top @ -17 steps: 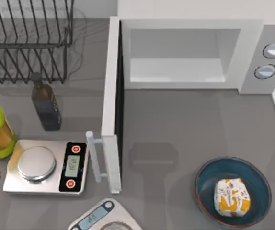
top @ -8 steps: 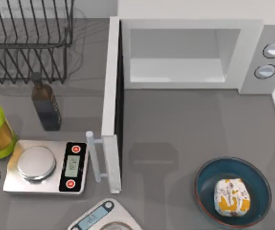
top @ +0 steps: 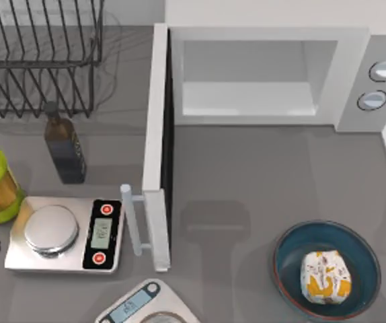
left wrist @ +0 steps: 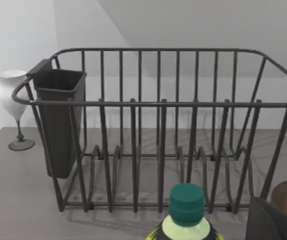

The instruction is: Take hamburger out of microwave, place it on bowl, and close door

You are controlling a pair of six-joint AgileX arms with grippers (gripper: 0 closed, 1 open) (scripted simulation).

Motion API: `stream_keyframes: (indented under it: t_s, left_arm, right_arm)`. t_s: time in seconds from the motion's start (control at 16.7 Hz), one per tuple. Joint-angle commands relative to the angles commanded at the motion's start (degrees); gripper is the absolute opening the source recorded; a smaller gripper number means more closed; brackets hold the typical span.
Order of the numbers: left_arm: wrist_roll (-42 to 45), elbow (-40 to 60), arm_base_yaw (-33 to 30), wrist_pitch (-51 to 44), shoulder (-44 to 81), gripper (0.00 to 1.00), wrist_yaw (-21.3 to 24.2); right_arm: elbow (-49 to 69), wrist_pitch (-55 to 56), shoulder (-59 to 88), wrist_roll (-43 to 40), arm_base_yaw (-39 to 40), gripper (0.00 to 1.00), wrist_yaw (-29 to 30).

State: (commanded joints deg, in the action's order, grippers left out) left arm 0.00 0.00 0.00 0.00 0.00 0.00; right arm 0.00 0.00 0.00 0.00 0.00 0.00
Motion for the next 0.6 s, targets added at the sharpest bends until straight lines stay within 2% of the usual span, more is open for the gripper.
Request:
stream_keyframes:
  t_s: [0.12,0.24,0.6]
  left_arm:
    - [0.00,0.06,0.18,-0.03,0.02,0.00,0.18]
    - [0.01,0.64,2.34,-0.38,0.26,0.00,2.34]
    - [0.03,3.55,16.61,-2.10,1.46,0.00,16.62]
  right_arm:
    - [0.00,0.00,0.00,0.00,0.00,1.00,0.00]
    - [0.00,0.00,0.00,0.00,0.00,1.00,0.00]
    - [0.00,0.00,0.00,0.00,0.00,1.00,0.00]
